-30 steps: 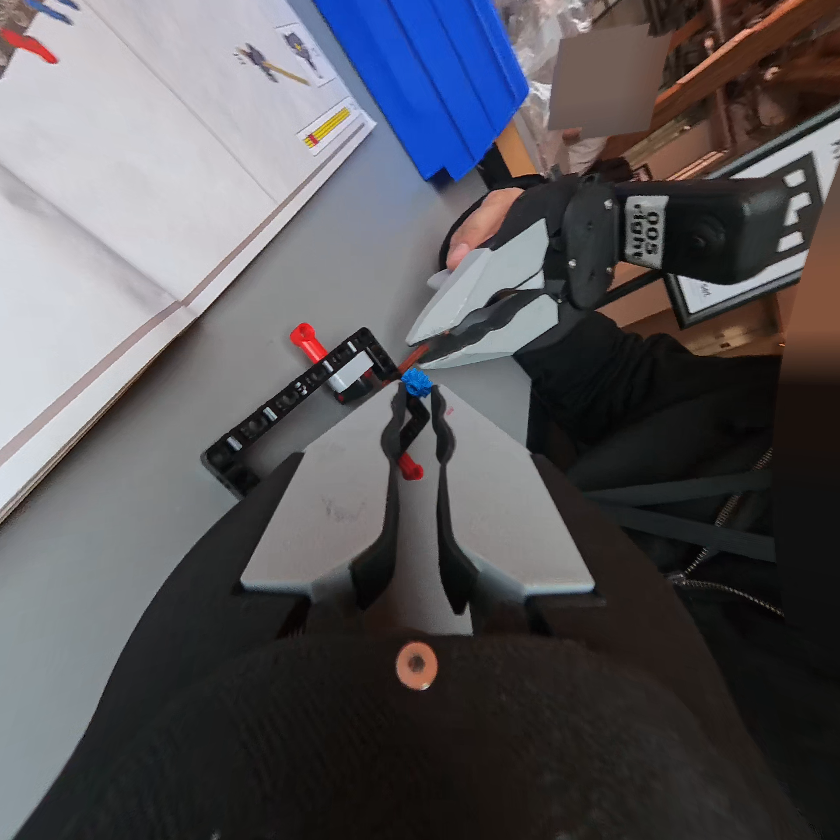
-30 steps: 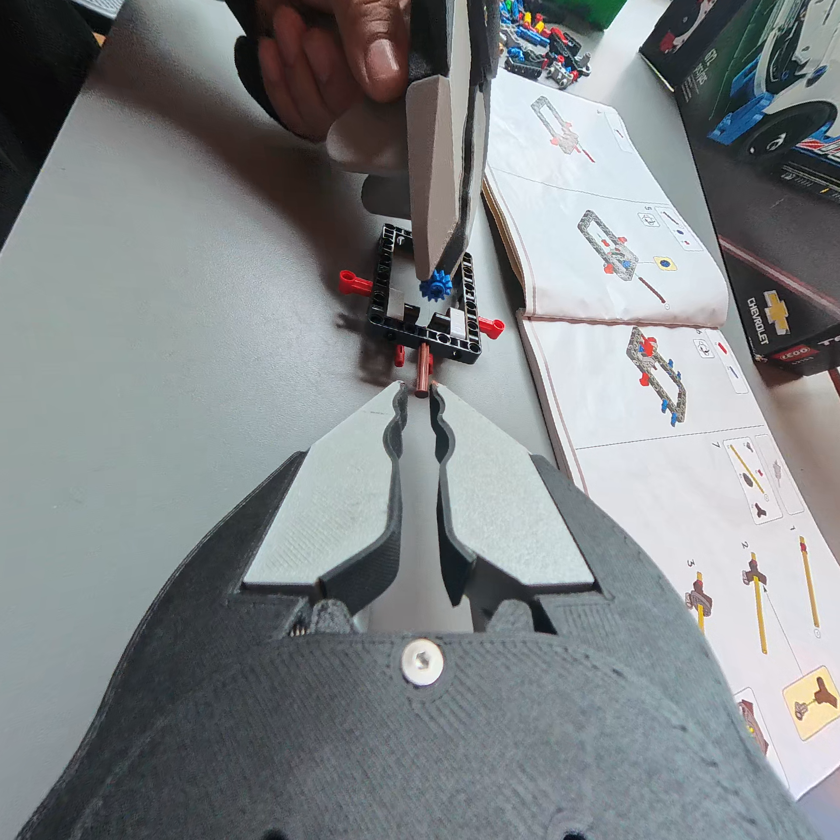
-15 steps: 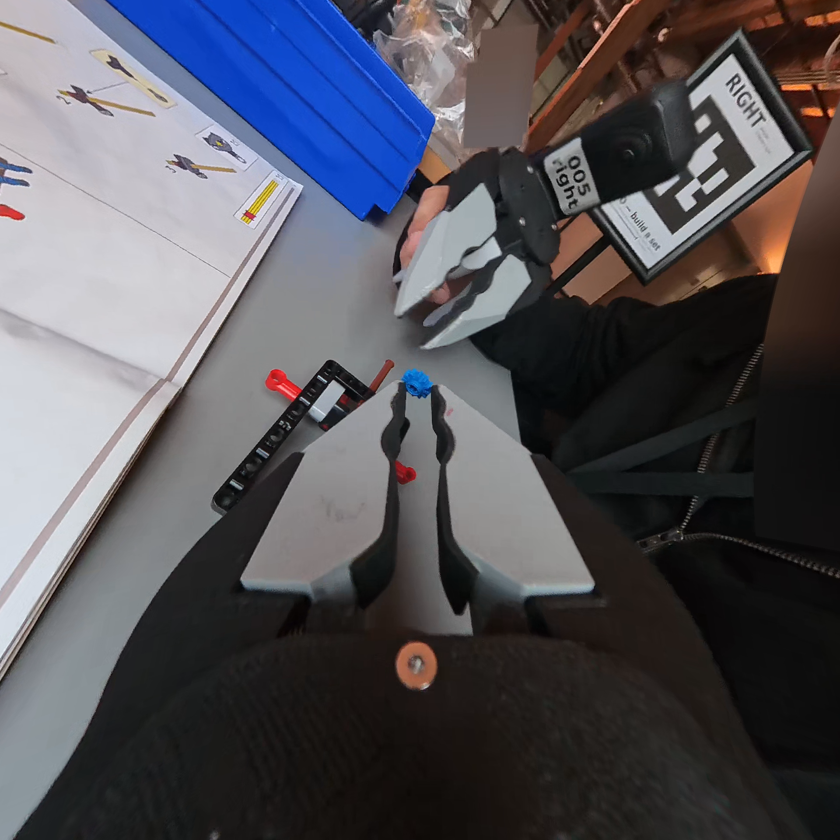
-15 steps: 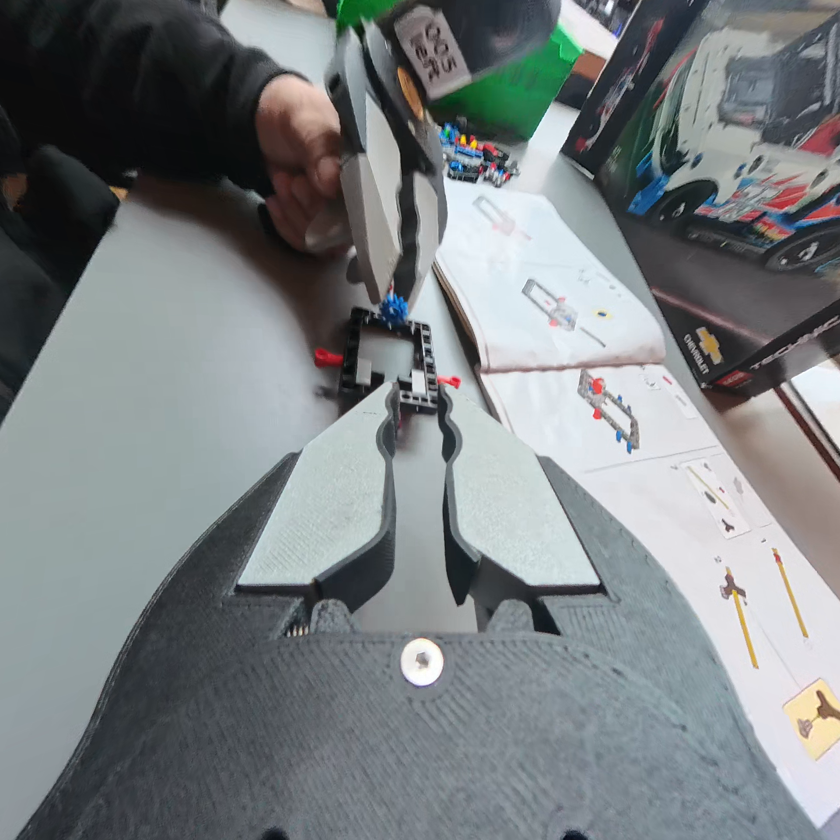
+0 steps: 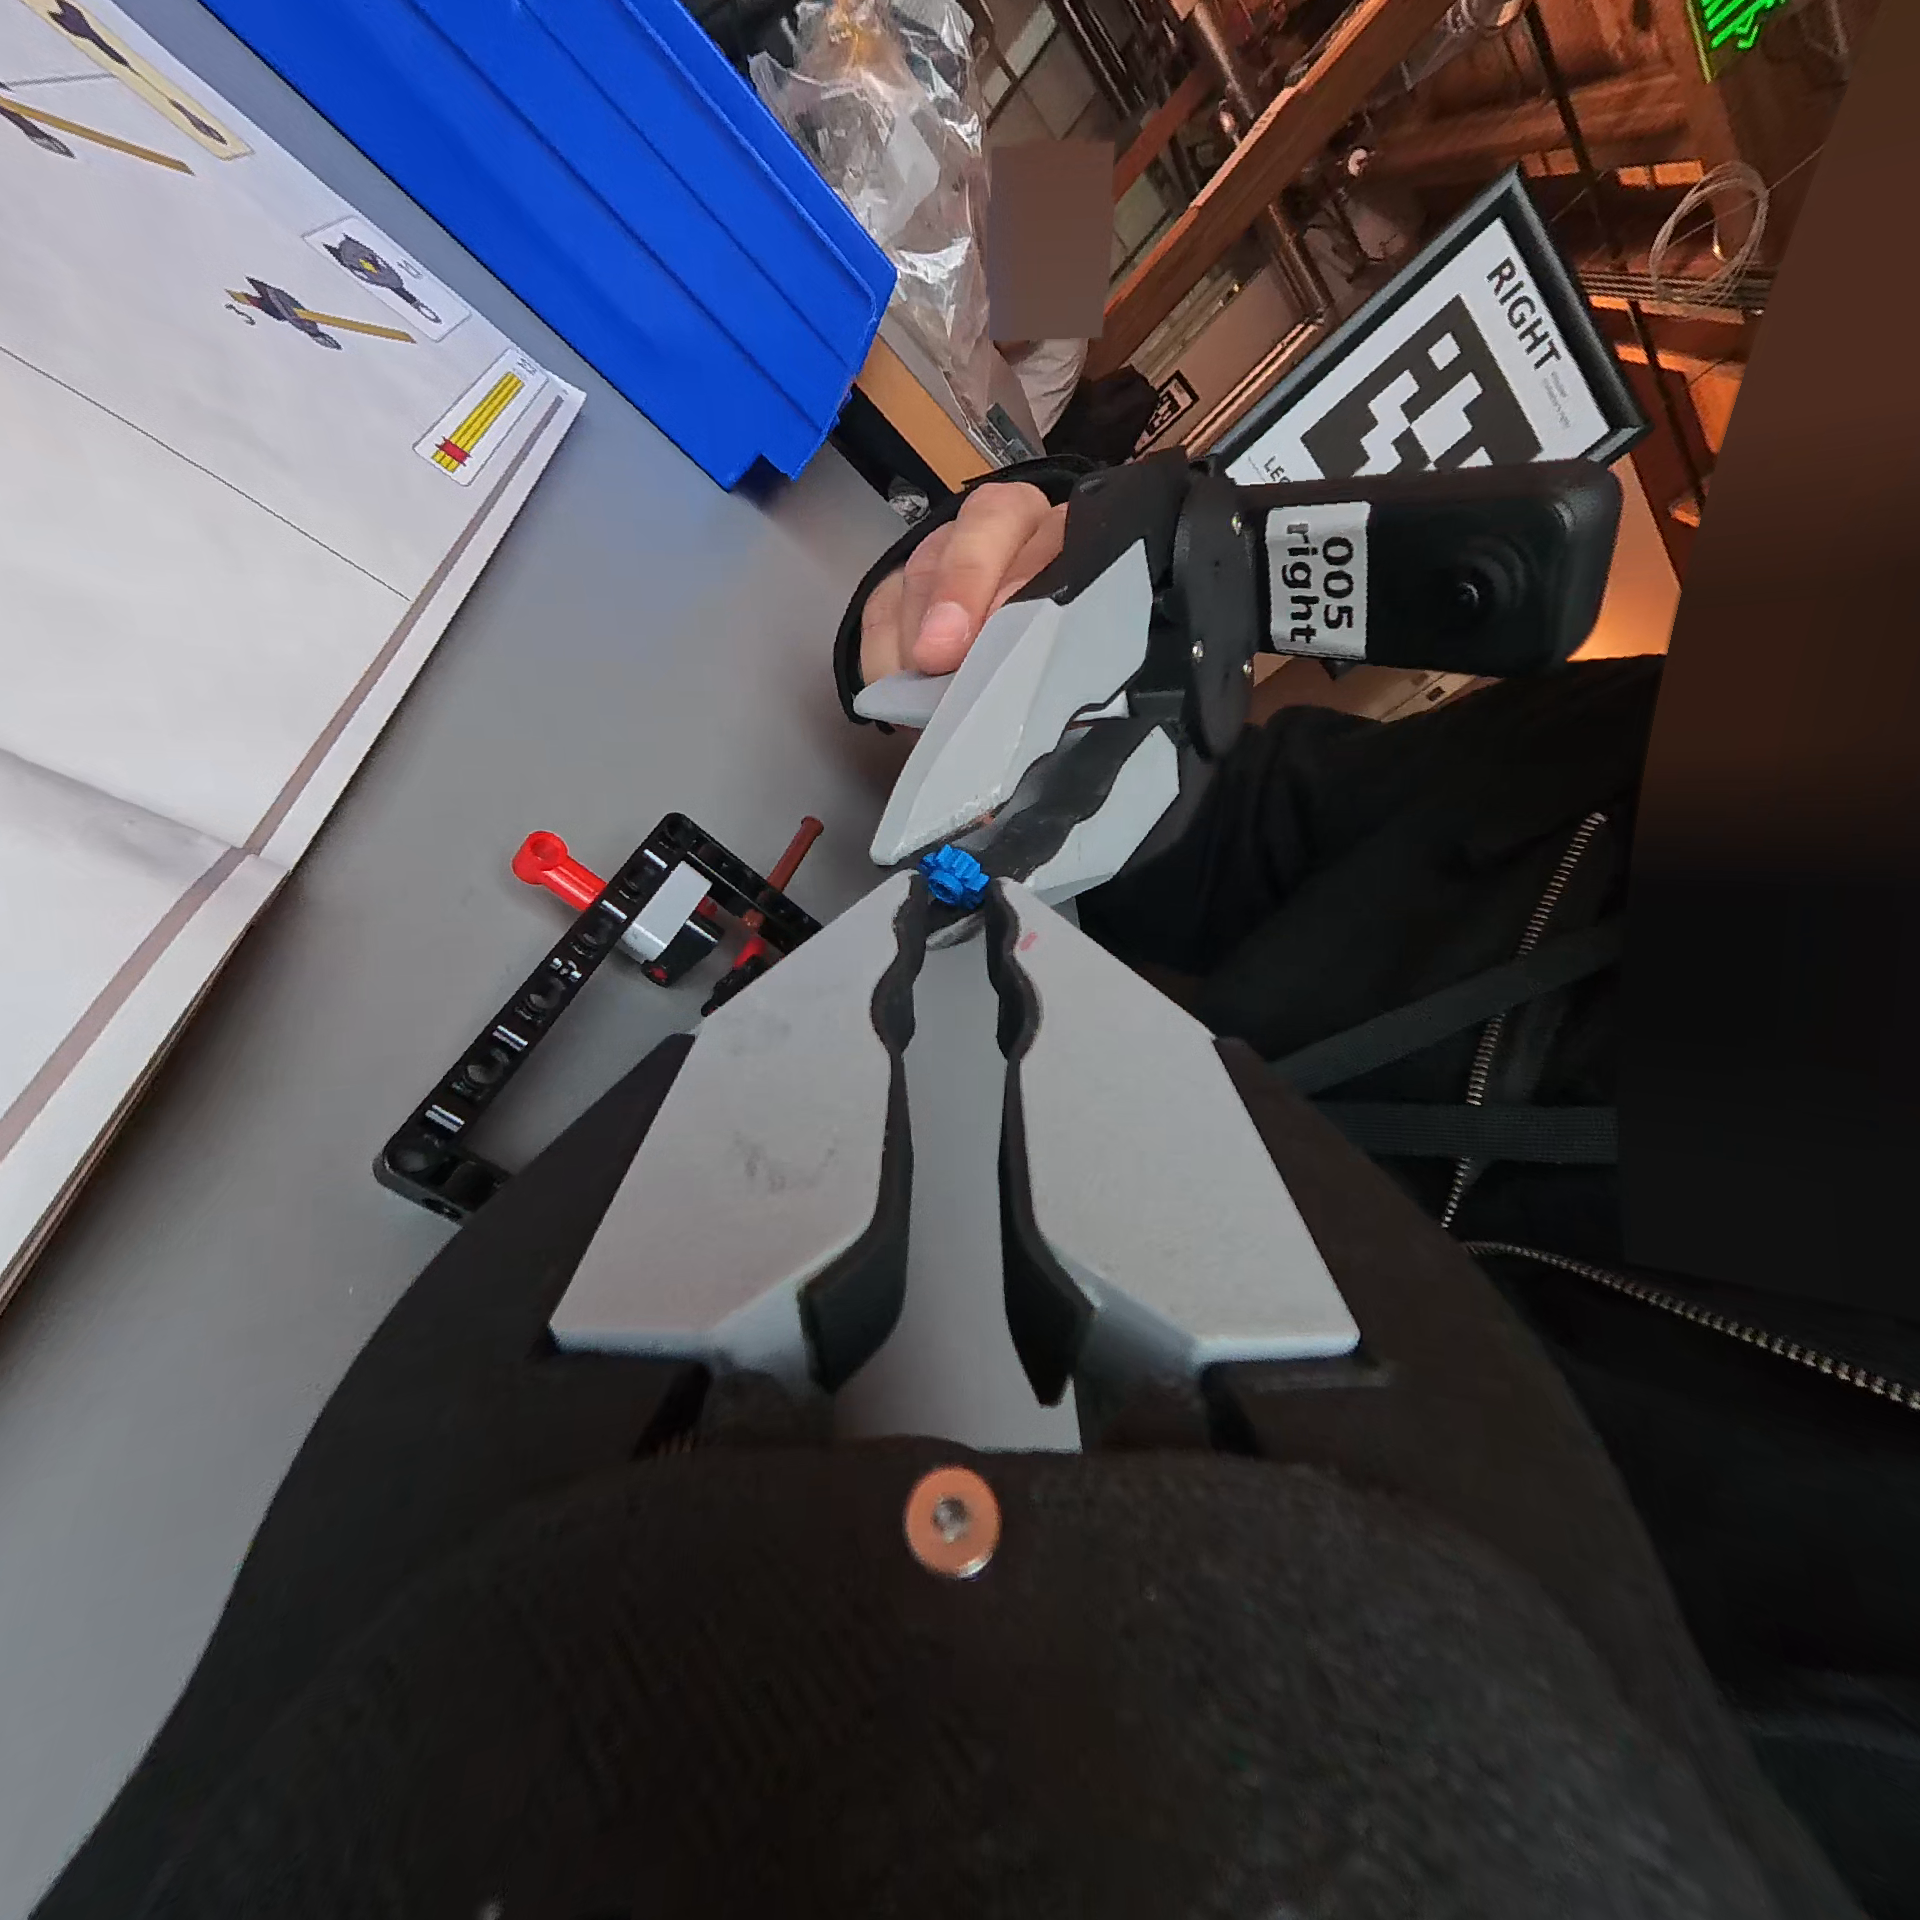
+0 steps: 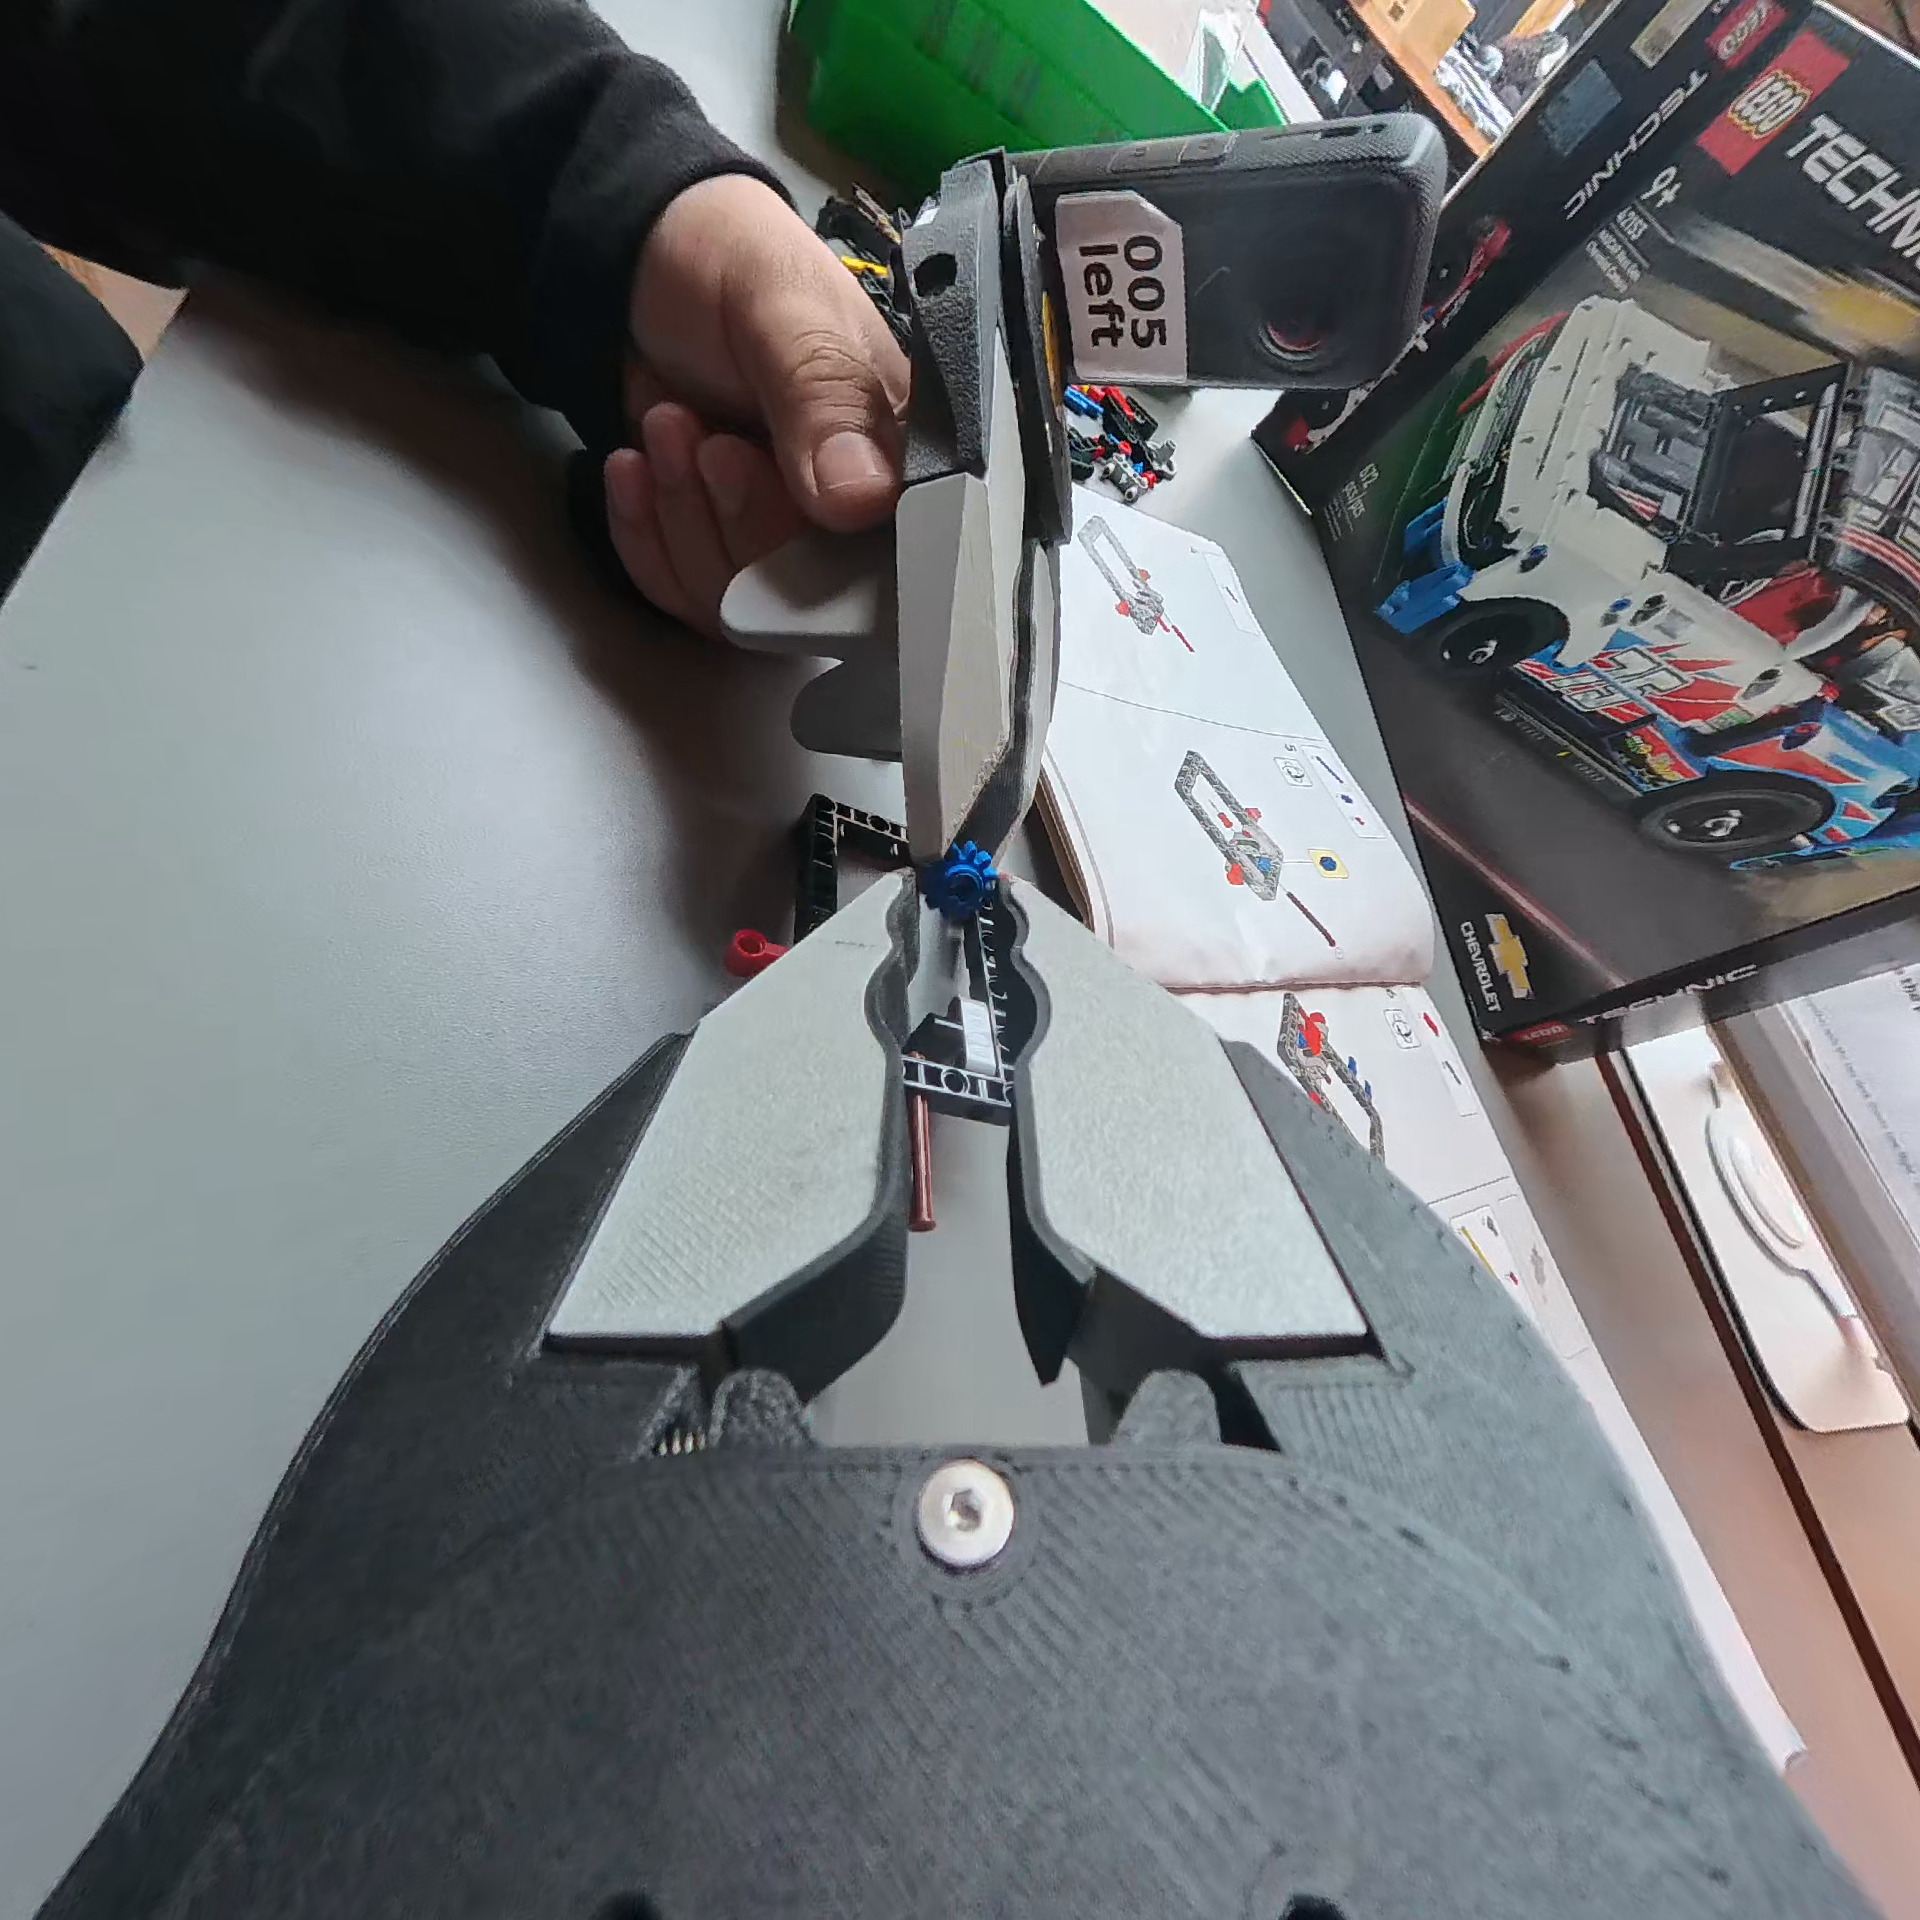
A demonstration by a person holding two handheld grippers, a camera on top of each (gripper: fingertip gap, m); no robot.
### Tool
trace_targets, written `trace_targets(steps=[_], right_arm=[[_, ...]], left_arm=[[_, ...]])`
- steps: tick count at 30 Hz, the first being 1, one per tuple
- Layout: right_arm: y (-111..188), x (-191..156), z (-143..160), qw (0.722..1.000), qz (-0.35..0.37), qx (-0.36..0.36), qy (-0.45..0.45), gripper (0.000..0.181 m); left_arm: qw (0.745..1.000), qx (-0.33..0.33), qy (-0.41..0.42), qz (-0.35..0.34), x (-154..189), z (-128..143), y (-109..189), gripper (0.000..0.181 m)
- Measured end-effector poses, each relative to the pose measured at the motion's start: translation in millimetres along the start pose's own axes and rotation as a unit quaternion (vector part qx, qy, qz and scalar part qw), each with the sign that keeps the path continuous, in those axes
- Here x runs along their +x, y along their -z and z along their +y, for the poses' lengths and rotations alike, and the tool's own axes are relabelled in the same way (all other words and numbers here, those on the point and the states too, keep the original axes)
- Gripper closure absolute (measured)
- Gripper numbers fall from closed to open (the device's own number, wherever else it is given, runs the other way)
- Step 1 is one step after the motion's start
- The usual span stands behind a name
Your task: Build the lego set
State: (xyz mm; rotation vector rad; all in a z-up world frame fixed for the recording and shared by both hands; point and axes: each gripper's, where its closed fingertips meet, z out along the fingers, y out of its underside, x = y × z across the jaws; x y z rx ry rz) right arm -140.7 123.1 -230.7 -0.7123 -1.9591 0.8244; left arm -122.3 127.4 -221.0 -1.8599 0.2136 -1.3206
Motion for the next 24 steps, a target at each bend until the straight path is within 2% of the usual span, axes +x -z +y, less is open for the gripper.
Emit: trace_targets(steps=[4, 6, 9, 11, 13, 16, 20, 24], right_arm=[[0.3, 0.1, 3.4, 1.000, -0.001, -0.002, -0.006, 0.171], [2.1, 1.5, 5.7, 1.000, -0.005, -0.002, -0.019, 0.171], [5.9, 2.9, 7.4, 0.998, -0.022, 0.005, -0.054, 0.171], [6.2, 3.8, 10.7, 0.997, -0.032, 0.002, -0.077, 0.171], [5.5, 1.8, 14.7, 0.995, -0.048, -0.004, -0.093, 0.171], [4.6, -1.8, 21.5, 0.991, -0.069, -0.015, -0.112, 0.171], [7.7, -2.2, 22.2, 0.987, -0.090, -0.009, -0.131, 0.171], [11.5, 0.4, 18.8, 0.985, -0.099, 0.010, -0.143, 0.171]], left_arm=[[1.000, -0.001, -0.001, -0.011, -2.7, -0.1, -0.4, 0.172], [0.999, 0.008, -0.026, -0.024, -3.4, -4.1, 3.5, 0.159], [0.982, 0.007, -0.159, -0.105, -9.2, -10.1, 12.6, 0.157], [0.940, -0.020, -0.293, -0.174, -13.7, -8.5, 13.9, 0.163], [0.891, -0.042, -0.392, -0.226, -17.6, -5.9, 11.7, 0.168], [0.859, -0.054, -0.458, -0.223, -10.9, -0.2, 4.2, 0.174], [0.801, -0.057, -0.553, -0.221, -1.8, -2.8, 1.1, 0.181], [0.741, -0.131, -0.621, -0.219, -10.2, 2.5, -4.3, 0.181]])
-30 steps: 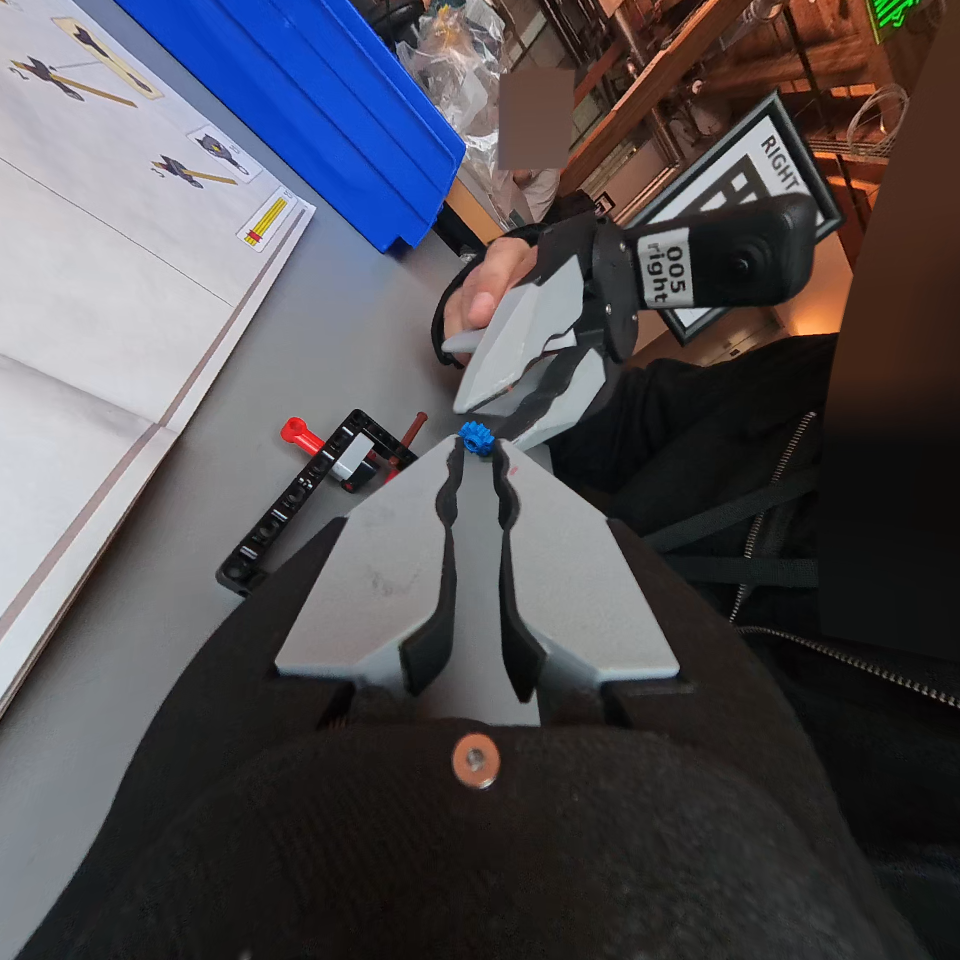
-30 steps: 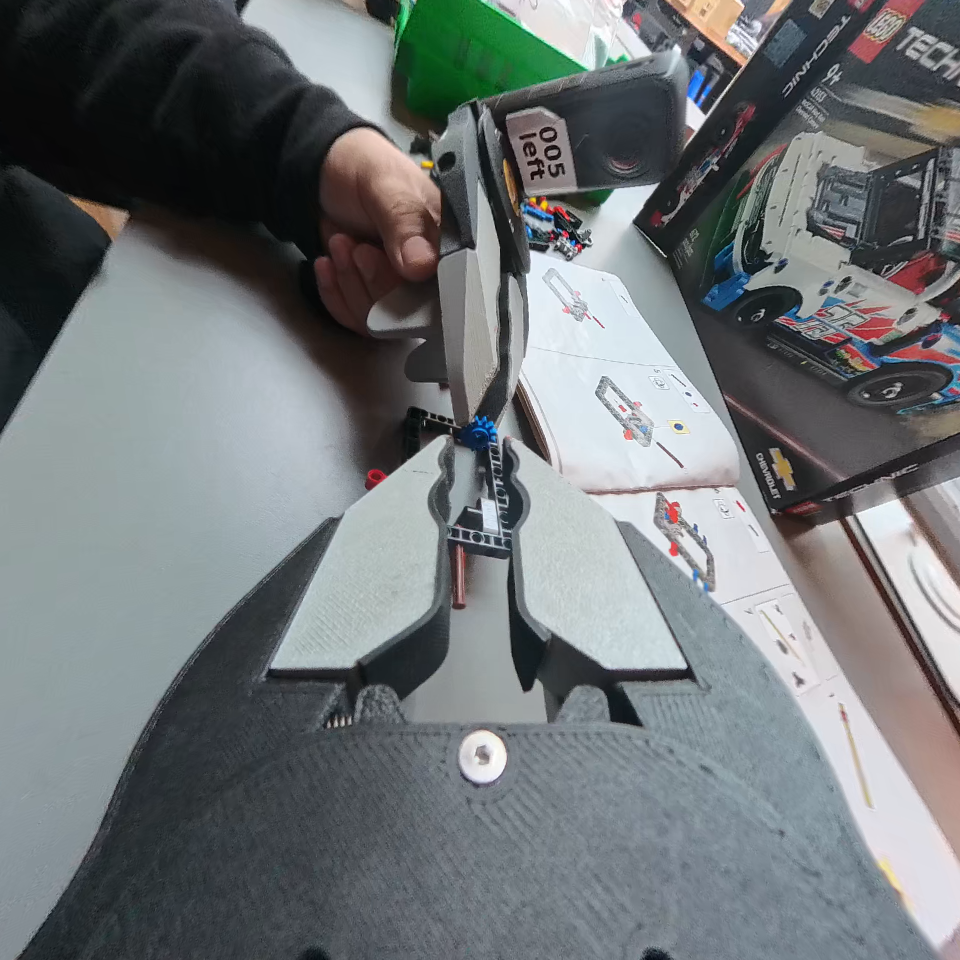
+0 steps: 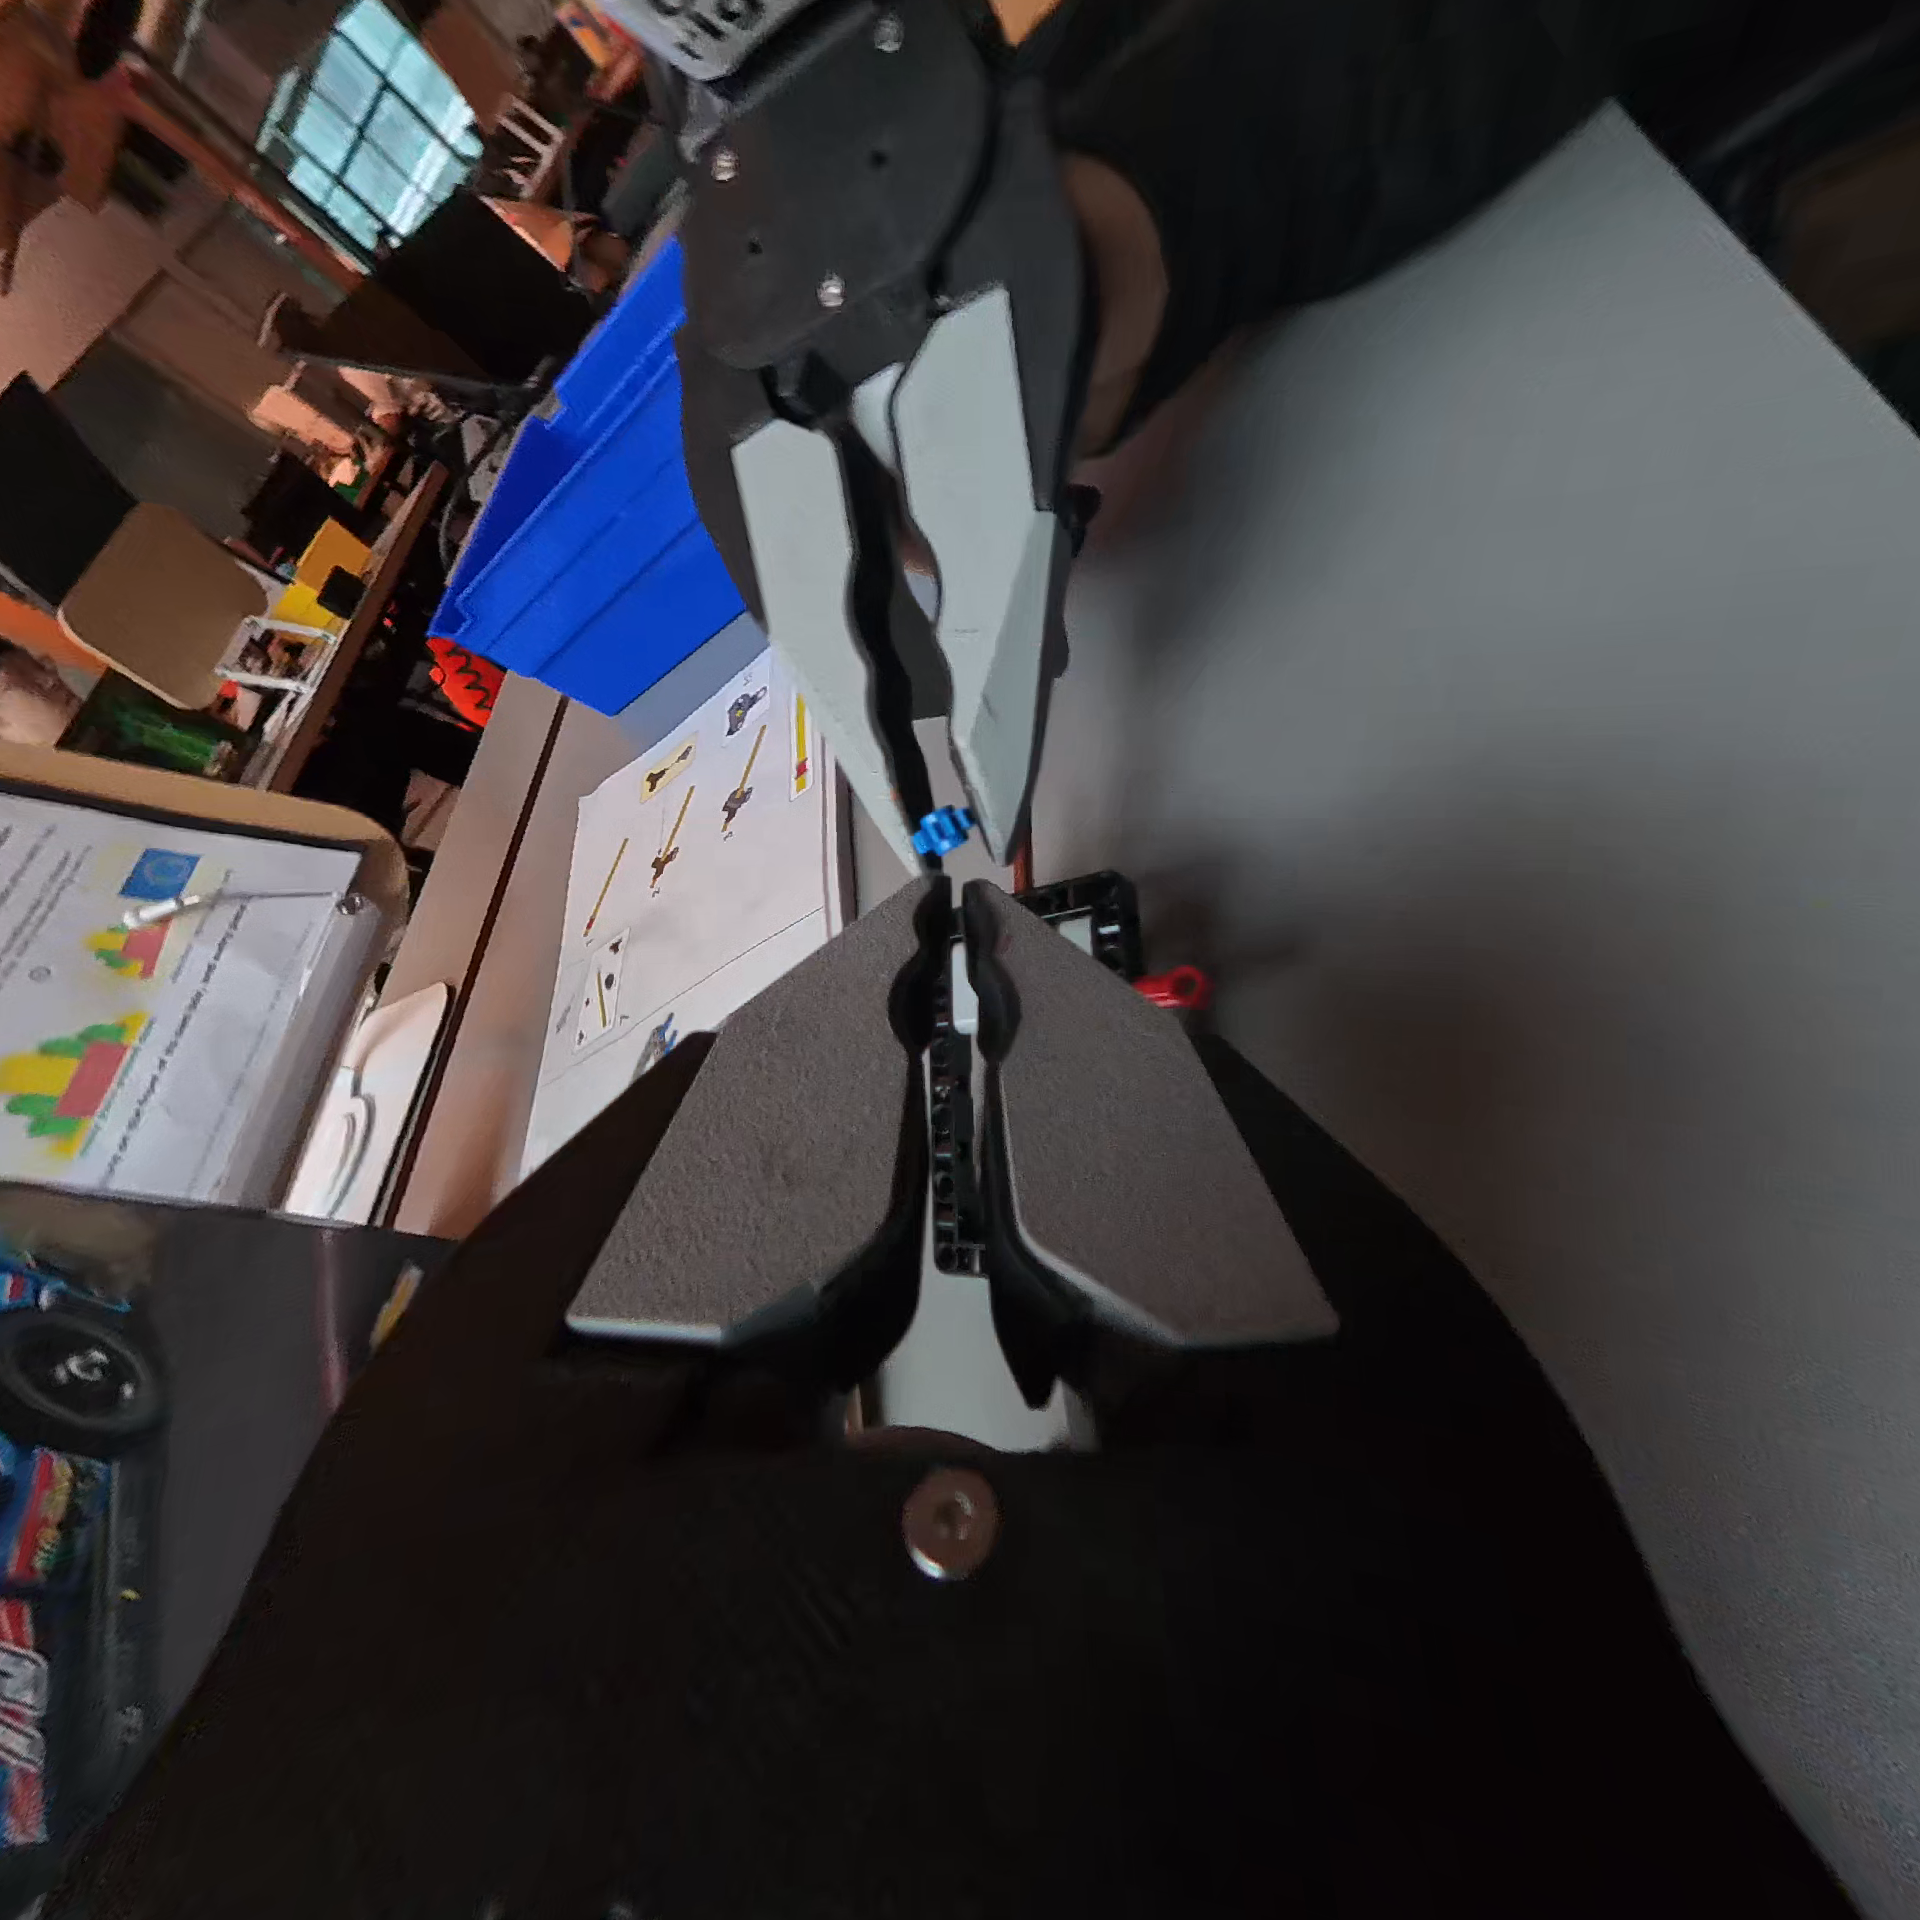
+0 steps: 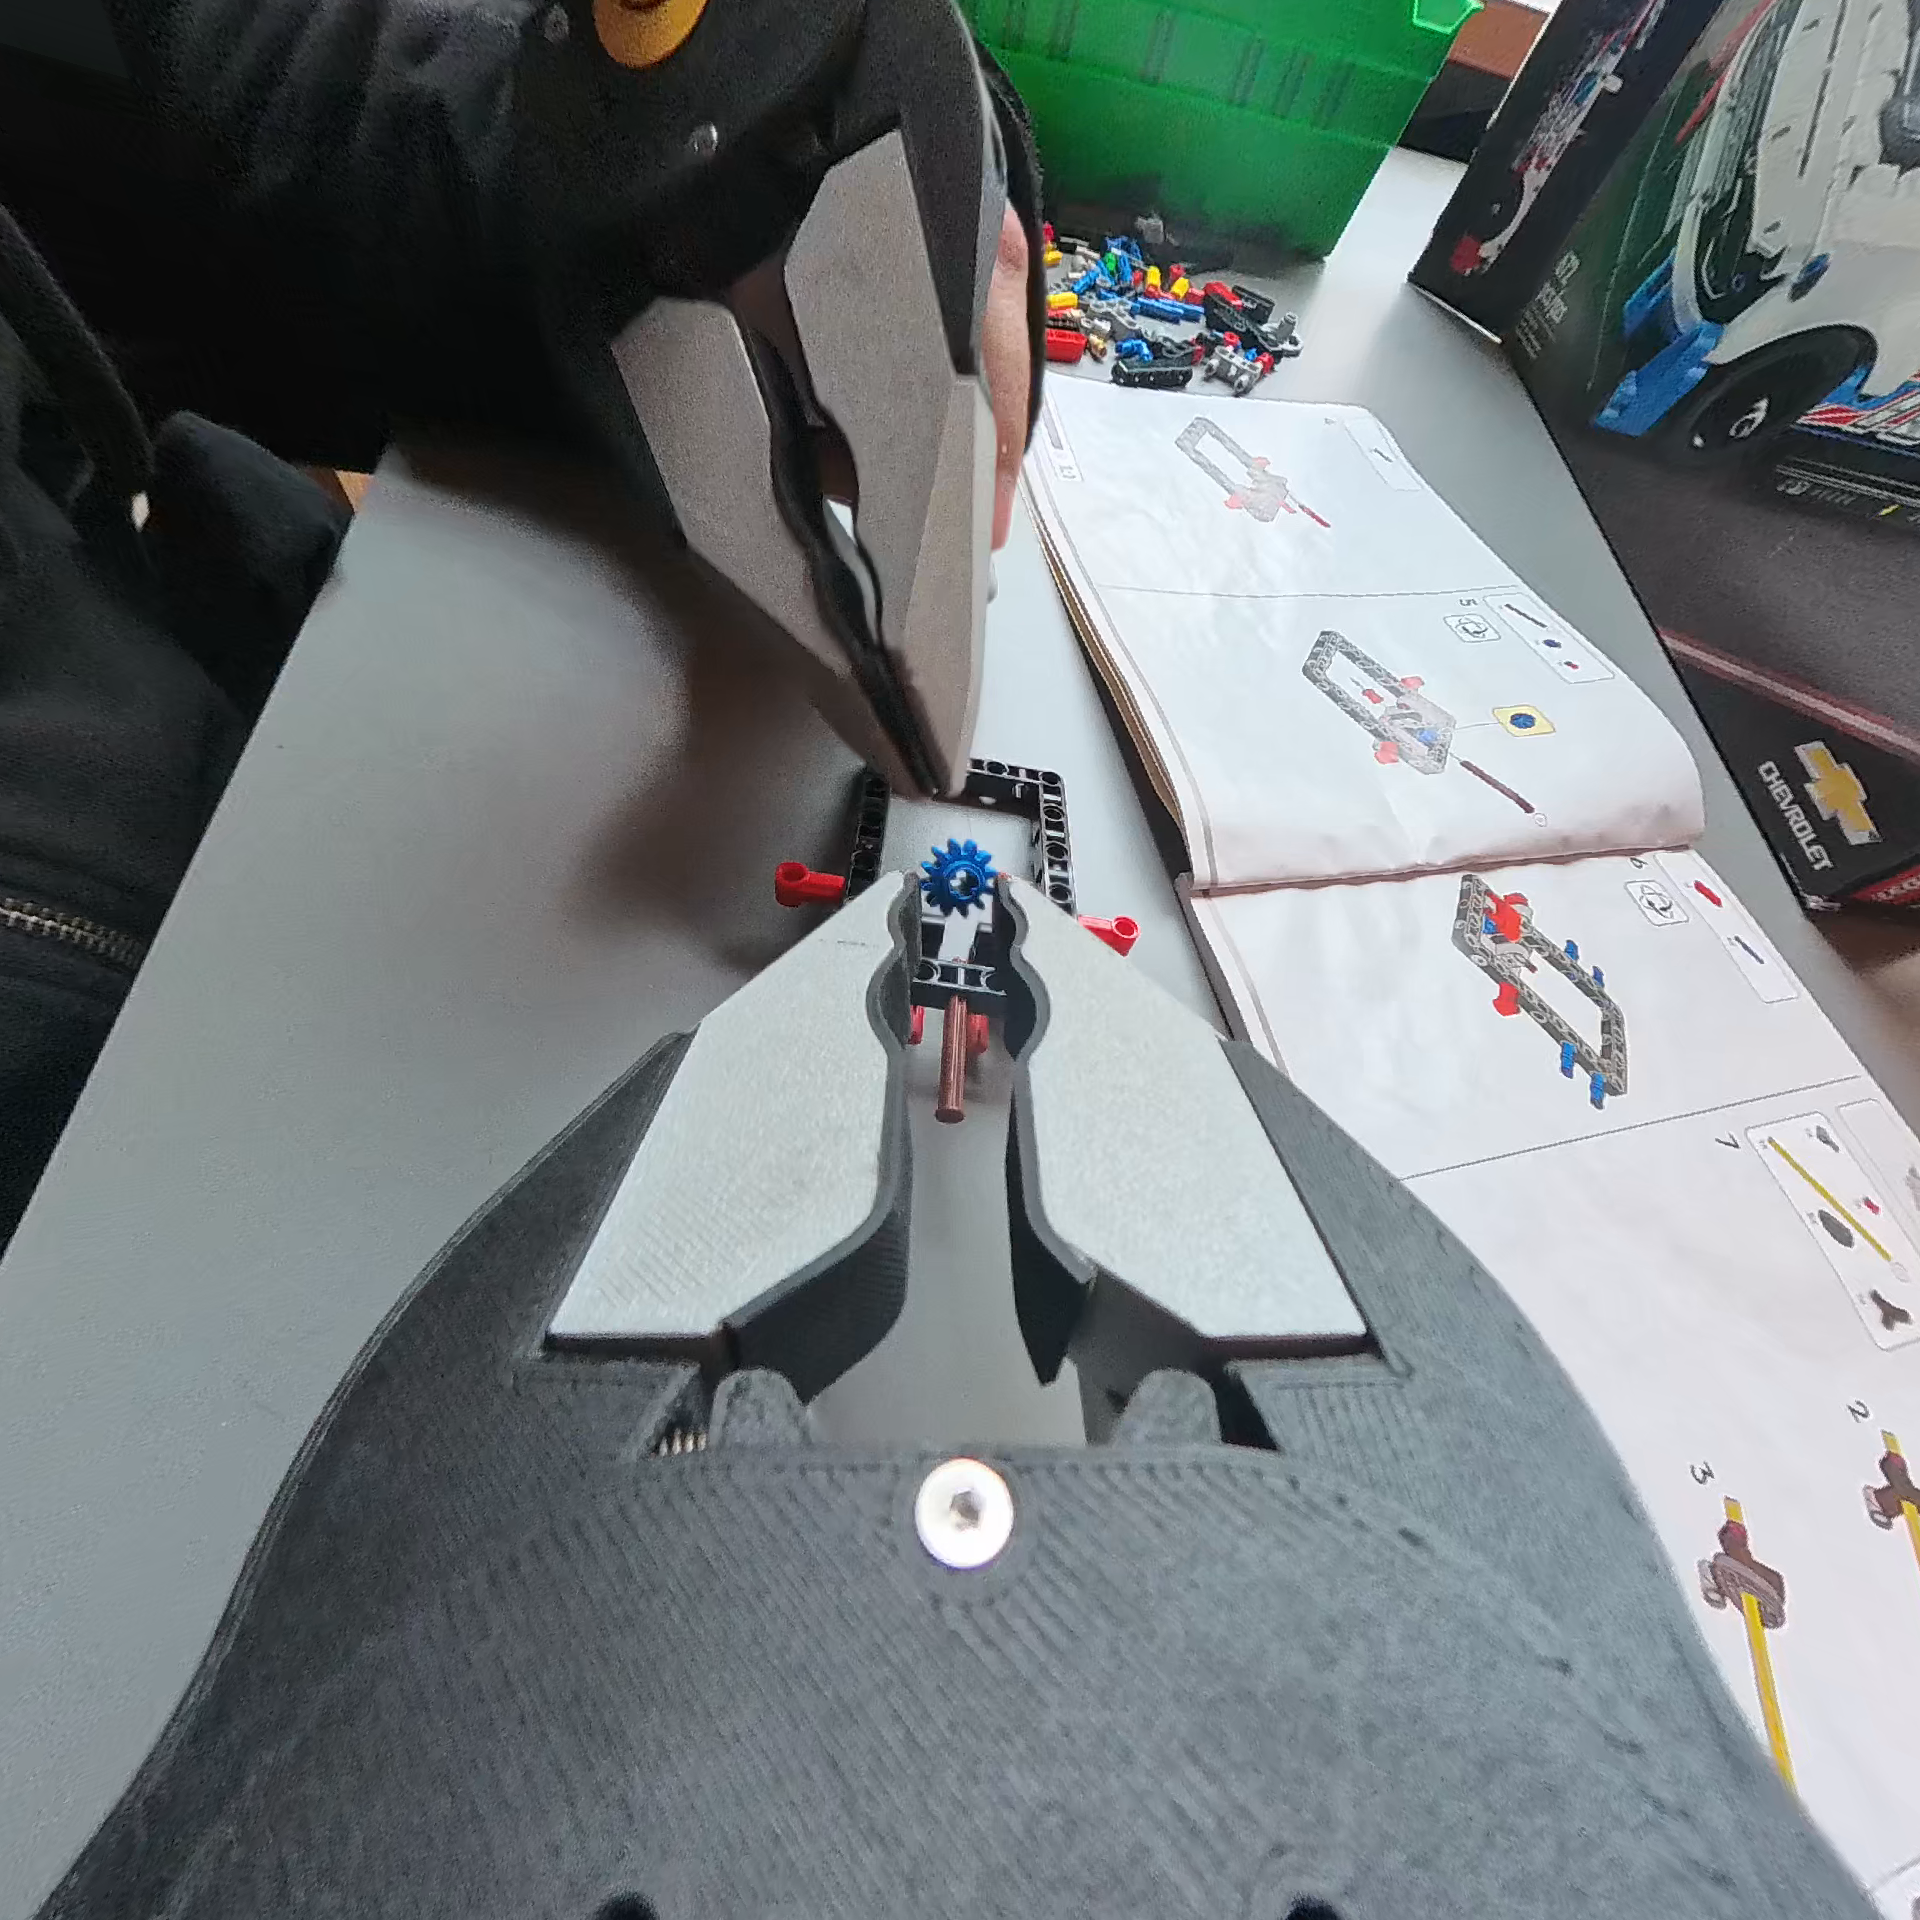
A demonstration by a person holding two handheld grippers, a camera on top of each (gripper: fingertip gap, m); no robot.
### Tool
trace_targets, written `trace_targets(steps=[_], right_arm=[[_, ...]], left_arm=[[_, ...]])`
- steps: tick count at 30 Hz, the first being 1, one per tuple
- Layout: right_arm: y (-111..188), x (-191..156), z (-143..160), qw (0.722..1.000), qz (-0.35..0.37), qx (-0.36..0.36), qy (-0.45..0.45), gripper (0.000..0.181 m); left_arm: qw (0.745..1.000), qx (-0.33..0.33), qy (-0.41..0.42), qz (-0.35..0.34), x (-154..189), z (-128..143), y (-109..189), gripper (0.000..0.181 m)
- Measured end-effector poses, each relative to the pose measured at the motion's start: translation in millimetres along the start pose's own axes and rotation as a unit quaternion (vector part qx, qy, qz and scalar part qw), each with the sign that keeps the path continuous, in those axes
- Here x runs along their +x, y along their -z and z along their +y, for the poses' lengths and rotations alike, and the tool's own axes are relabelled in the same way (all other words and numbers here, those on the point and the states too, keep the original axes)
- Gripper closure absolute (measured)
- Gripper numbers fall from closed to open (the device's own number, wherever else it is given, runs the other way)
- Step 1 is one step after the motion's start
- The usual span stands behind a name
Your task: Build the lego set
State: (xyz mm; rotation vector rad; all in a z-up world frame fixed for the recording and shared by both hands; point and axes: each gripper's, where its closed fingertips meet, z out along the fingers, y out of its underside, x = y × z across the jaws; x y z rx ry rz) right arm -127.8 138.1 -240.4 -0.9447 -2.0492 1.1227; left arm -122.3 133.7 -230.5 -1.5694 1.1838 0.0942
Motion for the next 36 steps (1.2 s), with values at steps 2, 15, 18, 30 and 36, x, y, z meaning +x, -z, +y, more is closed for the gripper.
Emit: trace_targets(steps=[2, 15, 18, 30, 36], right_arm=[[0.5, -0.1, -0.8, 1.000, -0.004, 0.003, -0.003, 0.171], [-3.3, -2.5, 3.9, 1.000, -0.012, -0.011, 0.007, 0.171], [-4.1, -1.9, 7.0, 1.000, -0.011, -0.019, 0.006, 0.171], [-4.6, -4.2, 9.7, 0.999, -0.020, -0.030, 0.005, 0.171], [-6.3, -4.1, 14.0, 0.999, -0.019, -0.041, 0.007, 0.171]], left_arm=[[0.999, -0.013, -0.040, 0.007, 1.8, 2.3, -3.6, 0.180], [0.987, -0.032, -0.158, -0.001, 0.8, 1.7, -9.5, 0.179], [0.982, -0.039, -0.183, -0.008, -0.1, 1.6, -9.7, 0.178], [0.971, -0.049, -0.234, 0.018, 8.5, 0.2, -13.1, 0.177], [0.962, -0.061, -0.265, 0.025, 10.4, 3.7, -16.6, 0.177]])
